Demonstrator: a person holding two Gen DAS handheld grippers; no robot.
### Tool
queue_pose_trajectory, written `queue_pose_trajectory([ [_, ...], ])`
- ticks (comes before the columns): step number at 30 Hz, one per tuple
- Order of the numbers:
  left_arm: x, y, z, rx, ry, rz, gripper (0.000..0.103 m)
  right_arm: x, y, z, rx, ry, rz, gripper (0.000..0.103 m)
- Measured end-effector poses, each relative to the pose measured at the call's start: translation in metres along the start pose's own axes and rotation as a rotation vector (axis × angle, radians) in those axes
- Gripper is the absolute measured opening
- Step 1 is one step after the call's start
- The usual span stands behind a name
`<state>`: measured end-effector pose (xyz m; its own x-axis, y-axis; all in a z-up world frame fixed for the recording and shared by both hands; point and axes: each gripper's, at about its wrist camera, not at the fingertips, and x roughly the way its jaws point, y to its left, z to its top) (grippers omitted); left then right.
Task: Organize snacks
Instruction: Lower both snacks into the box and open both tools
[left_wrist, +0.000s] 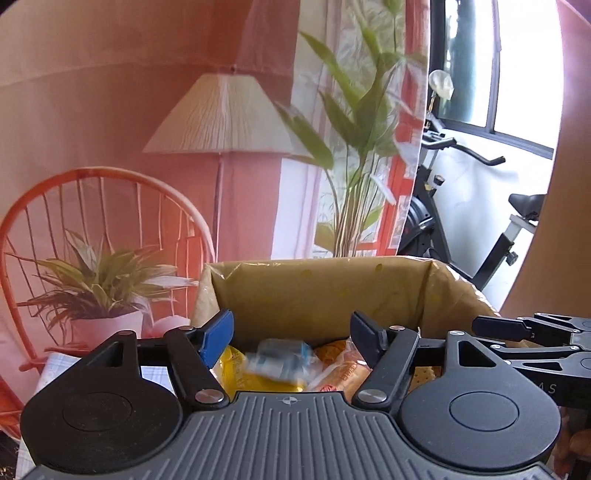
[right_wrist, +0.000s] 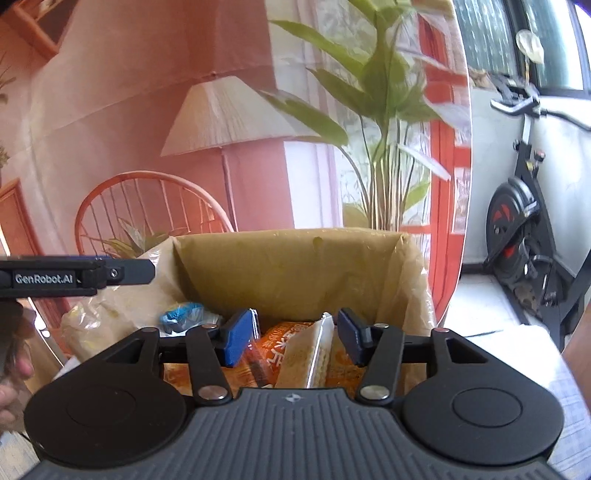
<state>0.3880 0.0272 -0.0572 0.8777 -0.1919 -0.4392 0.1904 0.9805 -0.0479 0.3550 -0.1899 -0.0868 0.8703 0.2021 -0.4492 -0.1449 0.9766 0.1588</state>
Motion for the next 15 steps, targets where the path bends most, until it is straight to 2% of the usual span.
queue_pose_trajectory([
  [3, -0.019, 0.004, -0.003, -0.004, -0.015, -0.02, 0.077, -0.014, 0.007, -0.003, -0.014, -0.009, 0.008, 0.055],
  [15, -0.083, 0.014, -0.034, -0.018, -0.057, -0.025, 0.08, -0.064, 0.033, -0.03, -0.057, -0.043, 0.023, 0.058],
])
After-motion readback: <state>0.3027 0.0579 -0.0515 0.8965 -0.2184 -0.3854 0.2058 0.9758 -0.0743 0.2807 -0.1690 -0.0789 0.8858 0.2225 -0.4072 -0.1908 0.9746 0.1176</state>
